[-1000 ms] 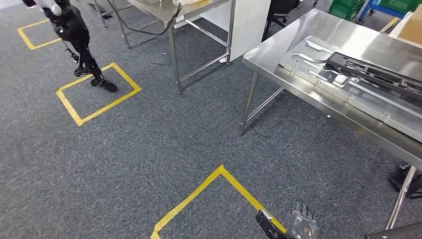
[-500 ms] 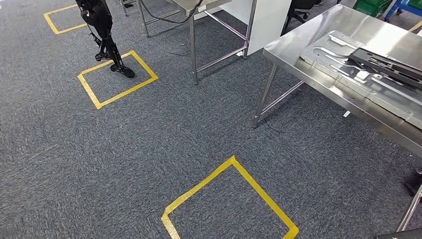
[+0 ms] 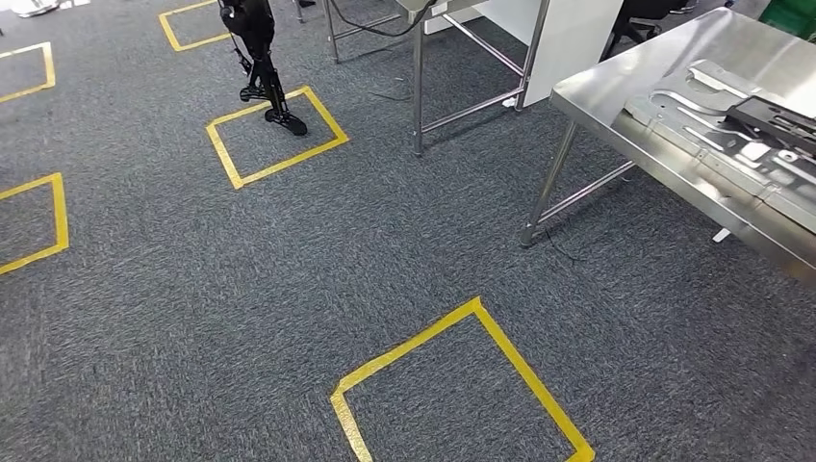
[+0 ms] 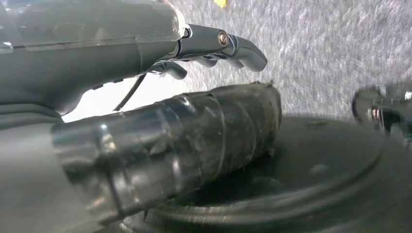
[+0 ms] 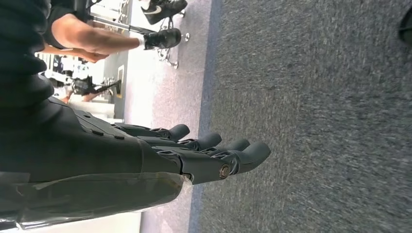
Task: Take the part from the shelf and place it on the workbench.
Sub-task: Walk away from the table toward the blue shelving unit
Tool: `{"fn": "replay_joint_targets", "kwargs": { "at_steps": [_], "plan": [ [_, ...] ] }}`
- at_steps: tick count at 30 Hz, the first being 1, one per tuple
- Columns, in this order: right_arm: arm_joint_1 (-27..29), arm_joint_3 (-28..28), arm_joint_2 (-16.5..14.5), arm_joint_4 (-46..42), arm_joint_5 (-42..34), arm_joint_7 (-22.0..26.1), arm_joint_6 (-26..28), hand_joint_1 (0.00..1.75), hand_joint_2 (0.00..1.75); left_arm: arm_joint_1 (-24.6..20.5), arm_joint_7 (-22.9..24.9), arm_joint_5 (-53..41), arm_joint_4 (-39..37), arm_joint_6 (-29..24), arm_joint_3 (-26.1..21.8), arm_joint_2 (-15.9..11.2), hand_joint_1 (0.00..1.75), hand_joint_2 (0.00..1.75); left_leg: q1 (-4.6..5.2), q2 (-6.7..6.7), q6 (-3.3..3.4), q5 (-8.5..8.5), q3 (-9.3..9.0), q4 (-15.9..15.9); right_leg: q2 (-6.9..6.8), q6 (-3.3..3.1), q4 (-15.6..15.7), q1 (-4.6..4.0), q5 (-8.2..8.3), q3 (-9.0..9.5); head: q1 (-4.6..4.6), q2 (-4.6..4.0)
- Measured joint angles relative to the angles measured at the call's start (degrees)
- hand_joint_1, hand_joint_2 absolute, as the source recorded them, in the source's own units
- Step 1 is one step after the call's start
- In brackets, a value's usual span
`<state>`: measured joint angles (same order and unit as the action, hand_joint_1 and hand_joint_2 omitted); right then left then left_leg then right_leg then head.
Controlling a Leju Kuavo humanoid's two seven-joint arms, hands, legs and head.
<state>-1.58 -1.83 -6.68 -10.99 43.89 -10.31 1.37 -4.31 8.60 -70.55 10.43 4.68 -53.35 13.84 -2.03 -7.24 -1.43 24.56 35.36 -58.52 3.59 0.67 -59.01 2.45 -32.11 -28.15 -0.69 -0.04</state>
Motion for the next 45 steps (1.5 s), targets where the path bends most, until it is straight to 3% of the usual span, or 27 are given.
{"fn": "replay_joint_targets", "kwargs": {
  "at_steps": [2,4,6,7,9,11,12,13,15,16,18,19,20,22,24,26,28,30,31,33,35,37,38,39,42,44,45],
  "plan": [
    [0.0,-0.4,0.0,0.0,0.0,0.7,-0.7,0.00,1.75,0.1,-0.1,-0.2,0.0,0.0,0.0,0.0,0.00,0.00,0.10,2.49,-0.14,1.43,1.43,-2.4,-1.82,-1.07,-0.1,-0.22,0.46,-0.41,0.08,0.00],
    [0.1,-0.8,-0.1,0.1,-0.2,1.3,-1.3,0.00,1.75,-0.1,-0.3,-0.6,0.0,0.1,0.0,0.0,0.00,0.00,0.39,5.70,0.05,5.47,4.23,-8.9,-3.77,-1.85,-0.1,-0.85,0.82,-0.92,0.15,0.00],
    [0.2,-1.2,-0.1,0.2,-0.5,2.2,-2.0,0.00,1.75,-0.1,-0.4,-0.8,0.0,0.1,0.1,0.0,0.00,0.00,0.49,6.54,0.32,8.60,6.60,-15.6,-5.83,-2.24,-0.1,-1.58,1.05,-1.45,0.15,0.00],
    [0.2,-1.3,-0.1,0.2,-0.7,2.7,-2.3,0.00,1.75,0.0,-0.4,-1.0,0.0,0.1,0.1,-0.1,0.00,0.00,0.59,6.70,0.57,8.72,6.51,-16.7,-6.78,-2.35,-0.1,-1.90,1.12,-1.64,0.14,0.00],
    [0.1,-1.5,-0.1,0.3,-0.9,3.5,-2.9,0.00,1.75,0.1,-0.4,-1.1,0.0,0.1,0.1,-0.1,0.00,0.00,1.17,7.41,1.61,6.34,2.83,-12.2,-8.49,-2.45,-0.1,-2.41,1.18,-1.73,0.14,0.00],
    [0.1,-1.6,-0.2,0.3,-0.9,3.9,-3.1,0.00,1.75,0.0,-0.4,-1.2,0.0,0.1,0.1,-0.1,0.00,0.00,2.27,10.00,3.04,4.40,-2.27,-4.1,-9.98,-2.42,-0.1,-2.67,1.19,-1.66,0.13,0.00],
    [0.1,-1.6,-0.2,0.3,-0.9,4.2,-3.3,0.00,1.75,0.0,-0.4,-1.3,0.0,0.1,0.1,-0.2,0.00,0.00,2.81,11.22,3.57,4.05,-3.74,-1.5,-10.69,-2.32,0.0,-2.70,1.23,-1.59,0.13,0.00],
    [0.1,-1.6,-0.2,0.3,-1.0,4.4,-3.5,0.00,1.75,0.0,-0.4,-1.4,0.0,0.1,0.1,-0.2,0.00,0.00,3.22,11.96,3.92,4.15,-4.31,-0.2,-11.40,-2.17,0.1,-2.67,1.29,-1.55,0.13,0.00],
    [0.0,-1.7,-0.2,0.3,-1.0,5.0,-3.8,0.00,1.75,0.1,-0.4,-1.4,0.0,0.1,0.1,-0.3,0.00,0.00,3.30,11.12,4.37,3.64,-4.49,1.0,-12.59,-1.72,0.4,-2.66,1.33,-1.23,0.14,0.00],
    [-0.1,-1.7,-0.2,0.3,-1.0,5.2,-3.9,0.00,1.75,0.1,-0.4,-1.4,0.0,0.1,0.2,-0.3,0.00,0.00,3.07,10.43,4.55,3.24,-4.80,1.8,-11.70,-1.44,0.2,-2.60,1.05,-1.15,0.09,0.00],
    [0.0,-1.9,0.0,0.3,-1.1,5.7,-4.3,0.00,1.75,0.0,-0.4,-1.5,0.0,0.1,0.2,-0.3,0.00,0.00,2.53,8.99,4.94,2.22,-5.37,3.2,-7.70,-0.90,-3.0,-2.35,-1.22,-2.39,0.10,0.00],
    [0.1,-2.0,0.1,0.3,-1.1,6.1,-4.6,0.00,1.31,-0.1,-0.4,-1.5,0.0,0.1,0.2,-0.3,0.00,0.00,2.50,8.31,5.01,1.98,-5.28,3.5,-5.41,-0.66,-6.1,-2.09,-2.93,-3.86,0.12,0.00],
    [0.3,-2.1,0.2,0.3,-1.2,6.5,-4.9,0.00,0.87,-0.1,-0.4,-1.6,0.0,0.1,0.2,-0.3,0.00,0.00,2.48,7.52,5.10,1.83,-5.12,3.4,-4.28,-0.45,-9.8,-1.90,-4.58,-5.64,0.19,0.00],
    [0.4,-2.1,0.4,0.4,-1.2,7.2,-5.3,0.00,0.00,0.0,-0.5,-1.9,0.0,0.1,0.4,-0.2,0.00,0.00,2.42,5.76,5.02,1.81,-4.92,3.1,-3.69,0.03,-14.0,-1.51,-5.29,-7.86,0.20,0.00],
    [0.6,-2.1,0.6,0.4,-1.0,8.0,-5.5,0.00,0.00,0.1,-0.5,-2.1,0.0,0.1,0.6,-0.2,0.00,0.00,2.17,3.90,4.64,2.03,-4.80,2.4,-3.30,0.57,-10.5,-1.01,-1.79,-6.48,0.20,0.00],
    [0.9,-2.1,0.7,0.6,-0.8,8.6,-5.6,0.00,0.87,0.0,-0.5,-2.3,0.0,0.1,0.7,-0.3,0.00,0.00,1.92,2.20,3.83,2.59,-4.20,1.0,-0.89,0.95,-3.8,-0.50,1.39,-3.64,0.17,0.00],
    [1.0,-2.1,0.8,0.7,-0.6,9.3,-5.4,0.00,1.75,-0.1,-0.6,-2.6,0.0,0.1,1.0,-0.3,0.00,0.00,1.80,0.87,2.88,2.90,-3.20,-0.1,1.01,0.58,-1.3,-0.47,1.79,-2.77,0.17,0.00],
    [0.8,-2.1,0.9,0.8,-0.4,10.2,-4.8,0.00,1.75,0.0,-0.6,-2.8,0.0,0.0,1.4,-0.3,0.00,0.00,1.55,-0.25,2.06,2.67,-2.48,-0.2,0.24,-0.35,-1.3,-0.74,1.87,-2.97,0.18,0.00],
    [0.7,-2.1,0.9,0.8,-0.3,10.8,-4.4,0.00,1.75,0.2,-0.6,-2.8,0.0,-0.1,1.5,-0.3,0.00,0.00,1.45,0.06,1.80,2.74,-2.25,-0.4,-0.43,-0.79,-1.0,-0.79,2.05,-2.89,0.18,0.00],
    [0.7,-2.1,0.9,0.8,0.1,11.8,-3.5,0.00,1.75,0.2,-0.7,-3.0,0.0,-0.3,1.6,-0.3,0.00,0.00,1.45,2.77,1.36,4.65,-0.62,-3.5,-2.10,-1.64,-0.4,-0.76,2.42,-2.73,0.28,0.00],
    [0.8,-2.1,0.9,0.8,0.5,12.6,-2.9,0.00,1.75,0.1,-0.9,-3.2,0.0,-0.6,1.6,-0.3,0.00,0.00,1.42,5.84,1.03,8.34,2.90,-10.5,-4.00,-2.07,-0.2,-1.06,2.47,-2.73,0.38,0.00],
    [0.8,-2.0,0.9,0.8,0.6,13.0,-2.6,0.00,1.75,0.0,-1.1,-3.3,0.0,-0.7,1.7,-0.3,0.00,0.00,1.32,6.68,0.85,10.03,5.46,-15.8,-5.94,-2.18,-0.2,-1.31,2.35,-2.77,0.38,0.00],
    [0.8,-2.0,0.9,0.8,0.6,13.0,-2.5,0.00,1.75,0.1,-1.2,-3.3,0.0,-0.8,1.7,-0.3,0.00,0.00,1.31,6.87,0.88,9.32,5.24,-15.6,-6.82,-2.19,-0.2,-1.38,2.26,-2.71,0.38,0.00],
    [0.7,-2.0,0.9,0.8,0.6,13.1,-2.5,0.00,1.75,0.1,-1.2,-3.3,0.0,-0.8,1.8,-0.3,0.00,0.00,1.33,7.21,1.00,7.68,3.84,-13.1,-7.59,-2.14,-0.2,-1.41,2.15,-2.59,0.38,0.00],
    [0.6,-2.0,0.9,0.8,0.7,13.3,-2.4,0.00,1.75,0.2,-1.5,-3.5,0.0,-1.2,1.9,-0.3,0.00,0.00,1.95,10.26,1.80,3.34,-2.07,-2.2,-9.49,-1.56,-0.2,-1.62,1.69,-2.05,0.36,0.00],
    [0.6,-2.0,0.9,0.8,0.8,13.4,-1.8,0.00,1.75,0.2,-2.4,-4.0,0.0,-2.8,2.3,-0.3,0.00,0.00,2.56,10.90,2.31,3.21,-2.87,-0.1,-10.55,-1.00,-0.1,-1.70,1.53,-1.80,0.34,0.00],
    [0.5,-2.0,0.9,0.8,0.9,13.5,-1.4,0.00,1.75,0.2,-3.1,-4.4,0.0,-4.0,2.6,-0.3,0.00,0.00,2.59,10.17,2.60,3.05,-2.84,0.1,-11.05,-0.70,0.0,-1.67,1.49,-1.54,0.34,0.00]
  ]
}}
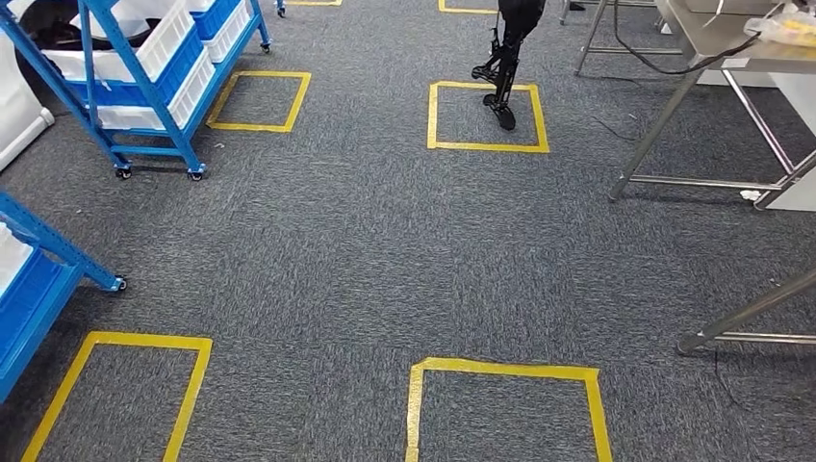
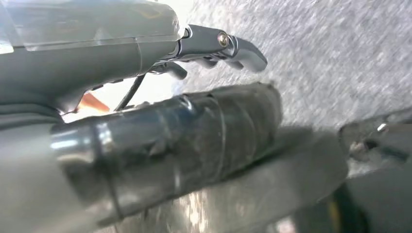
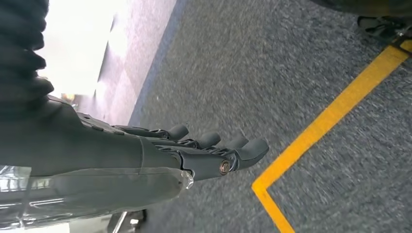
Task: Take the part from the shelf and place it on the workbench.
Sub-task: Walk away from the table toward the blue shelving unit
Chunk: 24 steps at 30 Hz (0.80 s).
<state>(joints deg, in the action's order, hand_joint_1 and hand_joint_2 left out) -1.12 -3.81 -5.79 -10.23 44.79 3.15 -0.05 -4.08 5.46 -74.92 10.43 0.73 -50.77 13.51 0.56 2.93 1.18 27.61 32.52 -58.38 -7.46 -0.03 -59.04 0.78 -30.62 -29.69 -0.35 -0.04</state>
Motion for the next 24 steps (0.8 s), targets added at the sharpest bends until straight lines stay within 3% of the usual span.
{"fn": "replay_joint_targets", "kwargs": {
  "at_steps": [1,3,5,6,7,8,10,11,12,14,16,18,20,22,23,24],
  "plan": [
    [-0.1,0.0,0.0,0.0,0.1,0.0,0.4,0.00,1.75,0.1,-0.8,-0.5,0.0,-1.4,0.4,0.0,0.00,0.00,-0.07,-0.63,0.29,-0.17,-0.21,0.4,0.17,0.34,0.0,0.11,-0.19,0.24,-0.01,0.00],
    [-0.1,0.0,0.0,0.0,0.3,0.2,1.6,0.00,1.75,0.2,-2.7,-1.7,0.0,-4.9,1.3,0.0,0.00,0.00,-0.33,-1.84,0.99,-0.62,-0.85,1.3,2.91,0.87,-1.9,0.29,-1.75,-0.30,-0.05,0.00],
    [0.1,0.0,0.0,0.0,0.5,0.4,3.0,0.00,1.75,0.1,-4.8,-2.5,0.0,-8.5,2.5,0.0,0.00,0.00,-0.35,-3.07,1.60,-0.85,-1.03,1.5,6.33,1.03,-8.3,0.40,-5.06,-3.53,-0.09,0.00],
    [0.2,0.0,0.0,0.0,0.6,0.5,3.6,0.00,1.75,0.0,-5.6,-2.6,0.0,-9.6,2.9,0.0,0.00,0.00,-0.28,-3.83,1.82,-0.88,-0.97,1.5,7.01,1.05,-12.2,0.40,-6.47,-5.60,-0.10,0.00],
    [0.3,0.0,0.0,0.0,0.7,0.5,3.8,0.00,1.75,-0.1,-6.1,-2.3,0.0,-9.7,3.2,0.0,0.00,0.00,-0.22,-4.66,1.92,-0.86,-0.96,1.4,7.28,1.07,-14.8,0.39,-6.97,-7.16,-0.09,0.00],
    [0.3,0.0,0.0,0.1,0.9,0.3,3.6,0.00,1.75,-0.2,-6.2,-1.8,0.0,-9.1,3.4,0.0,0.00,0.00,-0.19,-5.55,1.92,-0.82,-1.00,1.3,7.40,1.07,-15.5,0.42,-6.24,-7.78,-0.09,0.00],
    [0.3,0.1,0.0,0.1,1.2,-0.1,2.9,0.00,1.75,-0.3,-5.6,-0.2,0.0,-6.3,3.3,0.0,0.00,0.00,-0.22,-7.38,1.69,-0.65,-1.15,1.0,8.20,0.94,-10.2,0.54,-1.88,-5.90,-0.10,0.00],
    [0.4,0.1,0.0,0.1,1.3,-0.4,2.5,0.00,1.75,-0.3,-5.2,0.7,0.0,-5.1,3.2,0.0,0.00,0.00,-0.22,-8.18,1.45,-0.47,-1.05,0.7,9.65,0.80,-6.6,0.62,-0.06,-4.40,-0.10,0.00],
    [0.4,0.1,0.0,0.1,1.3,-0.6,2.2,0.00,1.75,-0.3,-4.9,1.4,0.0,-4.3,3.0,0.1,0.00,0.00,-0.24,-8.90,1.15,-0.29,-0.86,0.3,11.07,0.66,-3.5,0.68,1.13,-3.18,-0.09,0.00],
    [0.4,0.1,0.0,0.2,1.2,-0.7,1.8,0.00,1.75,-0.1,-4.5,2.5,0.0,-3.6,2.7,0.1,0.00,0.00,-0.46,-10.09,0.42,-0.18,-0.26,-0.1,12.68,0.34,-1.3,0.52,1.25,-2.40,-0.09,0.00],
    [0.2,0.1,-0.1,0.2,1.0,-0.8,1.4,0.00,1.75,0.2,-4.4,3.1,0.0,-3.2,2.2,0.1,0.00,0.00,-0.70,-11.00,-0.26,-0.29,0.15,-0.1,11.34,-0.19,-0.8,0.44,1.42,-2.15,-0.10,0.00],
    [0.1,0.0,-0.1,0.2,0.9,-0.9,1.2,0.00,1.75,0.3,-4.4,3.4,0.0,-3.0,1.8,0.1,0.00,0.00,-0.63,-8.60,-0.83,0.95,1.12,-1.9,9.63,-1.01,0.0,0.60,1.71,-1.53,0.07,0.00],
    [0.3,0.0,-0.1,0.2,0.9,-0.9,1.1,0.00,1.75,0.1,-4.3,3.5,0.0,-3.0,1.5,0.1,0.00,0.00,-0.72,-4.80,-1.47,4.42,4.28,-8.3,7.66,-1.58,0.5,0.51,1.77,-1.17,0.28,0.00],
    [0.4,0.0,-0.1,0.2,0.8,-0.9,1.1,0.00,1.75,0.0,-4.3,3.5,0.0,-3.0,1.4,0.1,0.00,0.00,-1.07,-3.57,-2.03,6.97,7.85,-15.1,5.67,-1.71,0.6,0.38,1.58,-1.11,0.34,0.00],
    [0.3,0.0,-0.1,0.2,0.7,-0.9,1.1,0.00,1.75,0.0,-4.3,3.5,0.0,-3.0,1.3,0.1,0.00,0.00,-1.21,-3.38,-2.20,6.63,8.32,-15.8,4.81,-1.68,0.5,0.39,1.45,-1.02,0.34,0.00],
    [0.3,0.0,-0.1,0.2,0.7,-0.9,1.1,0.00,1.75,0.1,-4.3,3.5,0.0,-3.0,1.3,0.1,0.00,0.00,-1.33,-3.10,-2.32,5.21,7.58,-14.3,3.99,-1.55,0.5,0.42,1.28,-0.85,0.34,0.00]
  ]
}}
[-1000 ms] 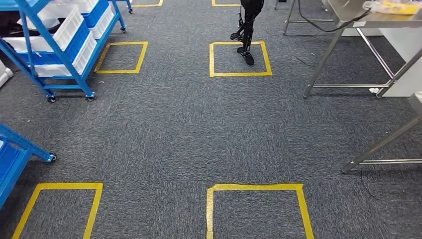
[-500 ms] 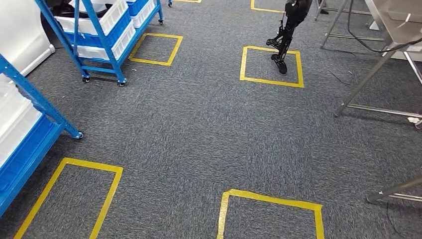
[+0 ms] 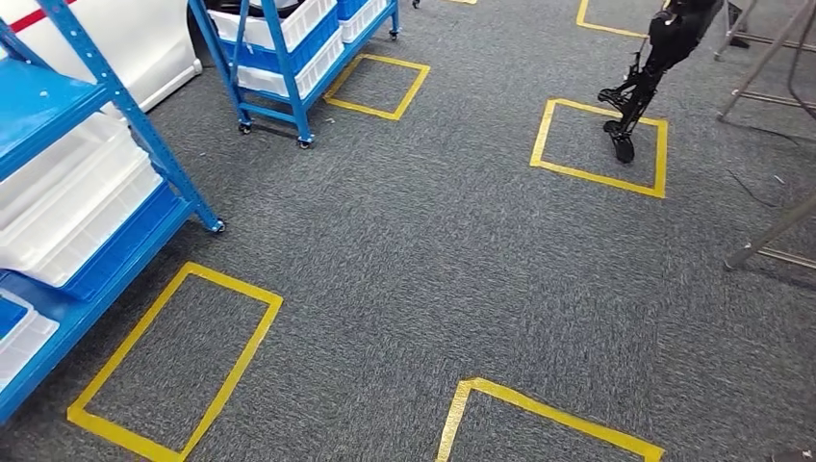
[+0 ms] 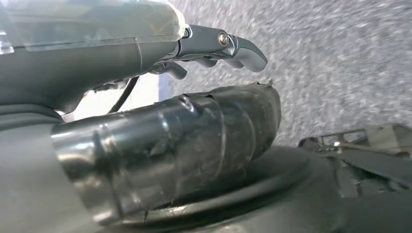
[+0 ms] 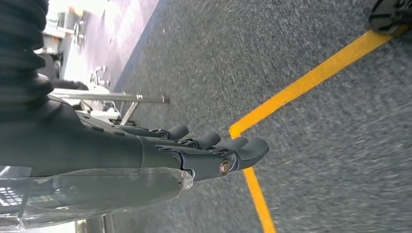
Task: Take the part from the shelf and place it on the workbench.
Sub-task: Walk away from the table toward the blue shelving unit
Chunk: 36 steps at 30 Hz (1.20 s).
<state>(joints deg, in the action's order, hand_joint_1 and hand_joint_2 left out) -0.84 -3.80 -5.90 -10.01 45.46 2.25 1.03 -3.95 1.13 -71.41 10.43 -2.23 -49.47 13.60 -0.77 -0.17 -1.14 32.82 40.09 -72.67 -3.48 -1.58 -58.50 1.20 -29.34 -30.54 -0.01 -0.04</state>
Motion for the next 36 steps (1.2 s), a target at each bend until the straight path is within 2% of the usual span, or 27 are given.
{"fn": "replay_joint_targets", "kwargs": {
  "at_steps": [1,3,5,7,8,9,11,13,14,15,16,17,18,20,21,22,23,25,27,28,29,30,31,32,33,35,36],
  "plan": [
    [0.0,0.0,0.0,0.0,0.0,0.0,0.0,0.00,1.75,0.1,0.0,0.0,0.0,0.0,0.0,0.0,0.00,0.00,-0.07,0.62,-0.01,-2.11,-1.81,3.6,-0.75,0.18,0.0,0.04,-0.21,0.26,0.00,0.00],
    [-0.1,0.0,0.0,0.0,-0.1,0.0,0.0,0.00,1.75,0.1,0.0,0.0,0.0,0.0,0.0,0.0,0.00,0.00,0.15,3.07,0.35,-5.29,-5.84,11.4,-2.05,0.76,-0.1,-0.06,-0.72,0.81,-0.02,0.00],
    [-0.2,0.0,0.0,0.0,-0.1,0.0,0.0,0.00,1.75,0.0,0.0,0.0,0.0,0.0,0.0,0.0,0.00,0.00,0.59,4.12,1.07,-5.83,-7.29,14.3,-3.03,1.39,-0.1,-0.28,-1.08,1.23,-0.07,0.00],
    [-0.5,0.0,0.0,0.0,-0.1,0.0,0.0,0.00,1.75,0.1,0.0,0.0,0.0,0.0,-0.1,0.0,0.00,0.00,0.69,2.78,1.91,-5.91,-7.39,14.6,-3.70,2.06,0.1,-0.21,-1.32,1.75,-0.06,0.00],
    [-0.6,0.0,-0.1,0.0,-0.1,0.0,0.0,0.00,1.75,0.1,0.0,0.0,0.0,0.0,-0.1,0.0,0.00,0.00,0.61,2.18,2.33,-6.04,-7.64,15.0,-2.99,2.38,-0.1,-0.08,-1.71,1.93,-0.10,0.00],
    [-0.7,0.0,-0.1,-0.1,-0.1,0.0,0.0,0.00,1.75,0.1,0.0,0.0,0.0,0.0,-0.1,0.0,0.00,0.00,0.49,1.54,2.80,-6.20,-7.90,15.4,-1.63,2.60,-1.2,0.06,-2.62,1.68,-0.11,0.00],
    [-0.5,0.0,-0.1,-0.1,-0.1,0.0,0.0,0.00,1.75,0.0,0.0,0.0,0.0,0.0,-0.2,0.0,0.00,0.00,0.43,0.29,3.46,-6.37,-8.24,15.7,1.83,2.69,-6.9,0.16,-5.81,-0.83,-0.18,0.00],
    [-0.3,0.0,-0.1,-0.1,-0.1,0.0,0.0,0.00,1.75,-0.2,0.0,0.0,0.0,0.0,-0.3,0.0,0.00,0.00,0.62,-1.28,3.76,-6.30,-8.26,15.6,3.15,2.61,-14.0,0.08,-8.40,-4.78,-0.16,0.00],
    [-0.3,0.0,0.0,-0.1,-0.1,0.0,0.0,0.00,1.75,-0.2,0.0,0.0,0.0,0.0,-0.3,0.0,0.00,0.00,0.73,-2.18,3.82,-6.23,-8.33,15.6,3.32,2.55,-15.6,0.05,-8.21,-5.98,-0.15,0.00],
    [-0.2,0.0,0.0,-0.1,-0.1,0.0,0.0,0.00,1.75,-0.2,0.0,0.0,0.0,0.0,-0.4,0.0,0.00,0.00,0.80,-3.13,3.82,-6.15,-8.43,15.4,3.46,2.45,-15.1,0.05,-6.82,-6.19,-0.15,0.00],
    [-0.2,0.0,0.0,0.0,-0.1,0.0,0.0,0.00,1.75,-0.1,0.0,0.0,0.0,0.0,-0.5,0.0,0.00,0.00,0.82,-4.06,3.76,-6.02,-8.55,15.3,3.76,2.31,-12.5,0.06,-4.55,-5.41,-0.15,0.00],
    [-0.1,0.0,0.0,0.0,-0.1,0.0,-0.1,0.00,1.31,-0.1,0.0,0.1,0.0,0.2,-0.5,0.0,0.00,0.00,0.80,-4.95,3.63,-5.85,-8.61,15.0,4.65,2.14,-8.7,0.08,-2.18,-4.09,-0.15,0.00],
    [0.0,0.0,0.0,0.0,-0.1,-0.1,-0.2,0.00,0.87,-0.2,0.0,0.1,0.0,0.3,-0.5,0.0,0.00,0.00,0.83,-5.74,3.40,-5.64,-8.51,14.7,6.17,1.98,-5.3,0.13,-0.55,-2.85,-0.15,0.00],
    [0.1,0.0,0.1,0.1,-0.1,-0.1,-0.5,0.00,0.00,-0.2,0.0,0.4,0.0,0.9,-0.7,0.0,0.00,0.00,0.66,-7.17,2.79,-5.42,-8.03,14.2,8.35,1.78,-1.8,0.05,0.50,-1.56,-0.14,0.00],
    [0.0,0.0,0.1,0.2,-0.1,-0.1,-0.6,0.00,0.00,-0.3,0.1,0.5,0.0,1.0,-0.8,0.0,0.00,0.00,0.55,-7.81,2.41,-5.45,-7.79,14.2,8.53,1.67,-1.6,-0.07,0.32,-1.45,-0.14,0.00],
    [0.0,0.0,0.1,0.2,-0.1,-0.1,-0.8,0.00,0.00,-0.2,0.1,0.5,0.0,1.2,-0.9,0.0,0.00,0.00,0.43,-8.48,2.05,-5.54,-7.62,14.3,7.88,1.48,-1.4,-0.12,0.35,-1.34,-0.13,0.00],
    [-0.1,0.0,0.1,0.2,-0.1,-0.1,-0.8,0.00,0.00,-0.1,0.1,0.5,0.0,1.3,-1.0,0.0,0.00,0.00,0.40,-8.35,1.75,-5.45,-7.53,14.2,7.11,1.19,-1.1,-0.01,0.46,-1.11,-0.13,0.00],
    [0.0,0.0,0.1,0.2,-0.1,-0.1,-0.8,0.00,0.00,-0.1,0.1,0.6,0.0,1.3,-1.0,0.0,0.00,0.00,0.54,-5.74,1.20,-3.99,-6.40,11.9,5.49,0.55,-0.2,0.27,0.71,-0.62,0.05,0.00],
    [0.1,0.0,0.1,0.2,-0.1,0.0,-0.9,0.00,0.00,-0.3,0.2,0.6,0.0,1.4,-1.1,0.0,0.00,0.00,0.44,-2.18,0.76,-0.84,-3.07,5.5,3.59,0.10,0.1,0.20,0.61,-0.34,0.22,0.00],
    [0.2,0.0,0.1,0.2,-0.1,0.0,-0.9,0.00,0.00,-0.4,0.2,0.6,0.0,1.4,-1.1,0.0,0.00,0.00,0.26,-1.31,0.54,0.39,-1.17,2.0,2.53,-0.01,0.1,0.14,0.43,-0.26,0.23,0.00],
    [0.1,0.0,0.1,0.2,-0.1,0.0,-0.9,0.00,0.00,-0.4,0.2,0.6,0.0,1.5,-1.1,0.0,0.00,0.00,0.09,-0.79,0.32,0.67,0.04,-0.1,1.51,-0.04,0.1,0.11,0.20,-0.12,0.23,0.00],
    [0.1,0.0,0.1,0.2,-0.1,0.0,-0.9,0.00,0.00,-0.4,0.2,0.6,0.0,1.5,-1.1,0.0,0.00,0.00,-0.09,-0.40,0.14,-0.22,0.11,-0.1,0.60,0.05,0.0,0.15,-0.10,0.12,0.23,0.00],
    [0.1,0.0,0.1,0.2,-0.1,-0.1,-0.9,0.00,0.00,-0.3,0.3,0.6,0.0,1.6,-1.1,0.0,0.00,0.00,-0.23,0.12,0.06,-1.98,-0.99,2.1,-0.25,0.23,0.0,0.22,-0.43,0.44,0.23,0.00],
    [0.1,-0.1,0.1,0.2,-0.1,-0.1,-1.0,0.00,0.00,-0.2,0.3,0.6,0.0,1.7,-1.1,0.0,0.00,0.00,-0.31,1.17,0.11,-4.02,-2.96,5.9,-1.02,0.48,-0.1,0.29,-0.81,0.87,0.23,0.00],
    [0.1,-0.1,0.1,0.2,-0.1,-0.1,-1.0,0.00,0.00,-0.2,0.3,0.6,0.0,1.8,-1.1,-0.1,0.00,0.00,-0.16,2.77,0.29,-5.28,-4.90,9.5,-1.71,0.80,-0.1,0.27,-1.21,1.34,0.23,0.00],
    [0.0,-0.1,0.2,0.2,-0.1,-0.1,-1.0,0.00,0.00,-0.3,0.1,0.6,0.0,2.1,-1.1,-0.1,0.00,0.00,0.24,4.91,0.95,-5.72,-7.15,13.7,-2.98,1.62,0.1,0.13,-1.97,2.26,0.19,0.00],
    [0.0,-0.1,0.2,0.2,-0.1,-0.1,-1.1,0.00,0.00,-0.4,0.0,0.5,0.0,2.2,-1.1,-0.1,0.00,0.00,0.41,4.97,1.34,-5.21,-7.35,14.2,-3.49,2.09,0.1,0.06,-2.10,2.82,0.16,0.00]
  ]
}}
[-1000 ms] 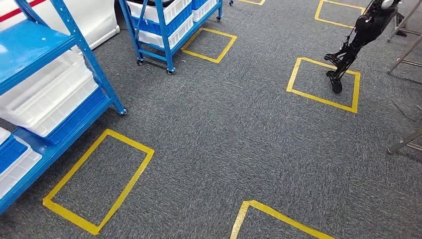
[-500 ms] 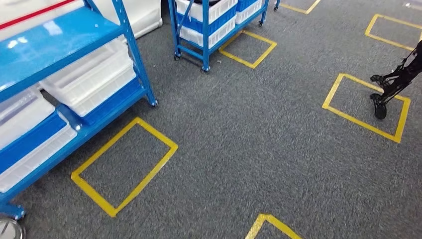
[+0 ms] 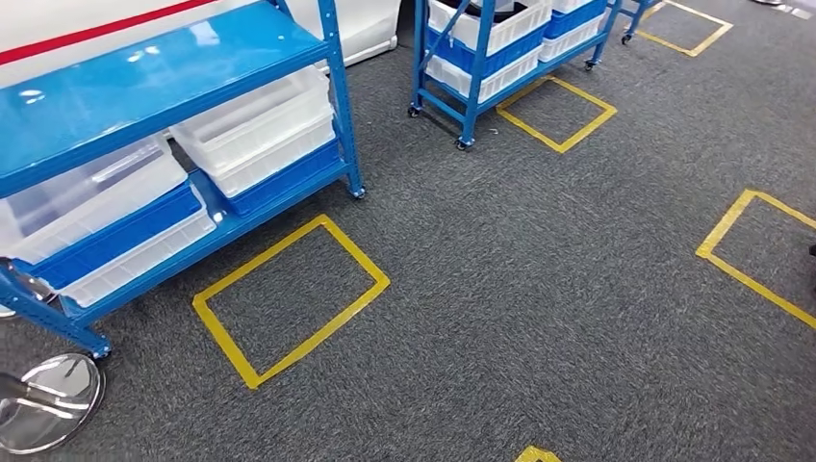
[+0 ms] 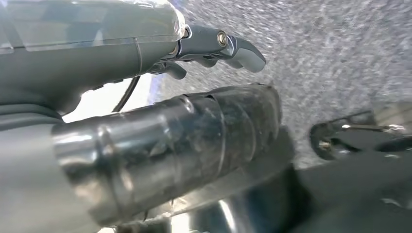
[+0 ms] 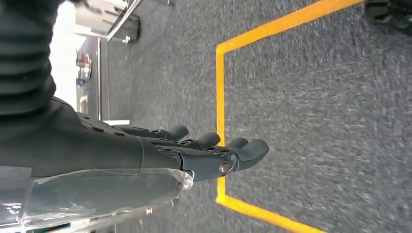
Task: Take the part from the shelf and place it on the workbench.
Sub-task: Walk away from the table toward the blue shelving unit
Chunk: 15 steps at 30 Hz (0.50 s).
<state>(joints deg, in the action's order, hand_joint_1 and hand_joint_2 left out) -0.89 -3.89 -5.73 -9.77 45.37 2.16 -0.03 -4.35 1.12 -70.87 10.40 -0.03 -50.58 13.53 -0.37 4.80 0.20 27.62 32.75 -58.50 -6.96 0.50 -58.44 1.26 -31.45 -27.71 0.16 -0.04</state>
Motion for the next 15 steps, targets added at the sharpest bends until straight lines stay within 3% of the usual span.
{"fn": "replay_joint_targets", "kwargs": {
  "at_steps": [2,4,6,8,9,10,11,13,14,15],
  "plan": [
    [-0.3,0.0,-0.1,0.0,0.0,0.0,0.0,0.00,0.00,0.1,-0.1,0.0,0.0,0.1,0.0,0.0,0.00,0.00,-0.10,-1.57,0.82,0.33,-0.73,0.6,-0.45,0.84,-0.3,0.23,-0.11,0.95,-0.02,0.00],
    [-0.5,0.0,-0.2,-0.1,0.0,0.1,0.0,0.00,0.00,0.1,-0.1,0.0,0.0,0.2,0.0,0.0,0.00,0.00,-0.25,-3.06,1.63,0.53,-2.08,1.1,2.00,1.28,-2.9,0.65,-1.15,0.23,-0.06,0.00],
    [-0.5,0.0,-0.2,-0.1,0.0,0.1,-0.1,0.00,0.00,0.1,-0.2,0.0,0.0,0.3,0.0,0.0,0.00,0.00,-0.24,-4.59,2.25,0.88,-3.04,1.3,5.36,1.36,-9.3,0.79,-3.69,-3.73,-0.10,0.00],
    [-0.4,0.0,-0.2,-0.1,-0.1,0.1,-0.1,0.00,0.00,0.0,-0.2,0.0,0.0,0.4,0.0,0.0,0.00,0.00,-0.15,-6.40,2.49,1.58,-3.83,1.2,6.55,1.44,-15.1,0.62,-5.97,-8.57,-0.12,0.00],
    [-0.4,0.0,-0.2,-0.1,-0.1,0.1,-0.1,0.00,0.00,0.1,-0.2,0.0,0.0,0.5,0.0,0.0,0.00,0.00,-0.12,-7.35,2.46,2.04,-4.42,1.2,6.73,1.43,-15.9,0.54,-6.35,-10.06,-0.11,0.00],
    [-0.3,0.0,-0.2,-0.1,-0.1,0.1,-0.1,0.00,0.00,0.2,-0.2,0.0,0.0,0.5,0.0,0.0,0.00,0.00,-0.12,-8.38,2.34,2.61,-5.23,1.2,6.92,1.41,-14.8,0.52,-5.72,-10.73,-0.12,0.00],
    [-0.2,0.0,-0.1,-0.1,-0.1,0.1,-0.1,0.00,0.00,0.3,-0.2,0.0,0.0,0.5,0.0,0.0,0.00,0.00,-0.14,-9.37,2.17,3.26,-6.11,1.2,7.44,1.37,-12.1,0.54,-3.75,-10.80,-0.13,0.00],
    [0.5,0.0,0.0,0.1,-0.1,0.1,-0.1,0.00,0.00,0.6,-0.2,0.0,0.0,0.5,0.0,0.1,0.00,0.00,-0.18,-11.10,1.64,4.68,-7.42,1.2,9.62,1.13,-5.8,0.52,2.87,-10.59,-0.17,0.00],
    [0.7,0.0,0.0,0.1,-0.1,0.1,-0.1,0.00,0.00,0.6,-0.2,0.0,0.0,0.5,-0.1,0.1,0.00,0.00,-0.24,-11.78,1.27,5.33,-7.75,1.2,10.42,0.86,-4.0,0.37,5.28,-10.41,-0.17,0.00],
    [0.7,0.0,0.0,0.2,-0.1,0.1,-0.2,0.00,0.00,0.6,-0.2,0.0,-0.1,0.6,-0.1,0.2,0.00,0.00,-0.29,-12.29,0.88,5.68,-8.04,1.2,10.73,0.41,-3.1,0.19,6.47,-10.26,-0.16,0.00]
  ]
}}
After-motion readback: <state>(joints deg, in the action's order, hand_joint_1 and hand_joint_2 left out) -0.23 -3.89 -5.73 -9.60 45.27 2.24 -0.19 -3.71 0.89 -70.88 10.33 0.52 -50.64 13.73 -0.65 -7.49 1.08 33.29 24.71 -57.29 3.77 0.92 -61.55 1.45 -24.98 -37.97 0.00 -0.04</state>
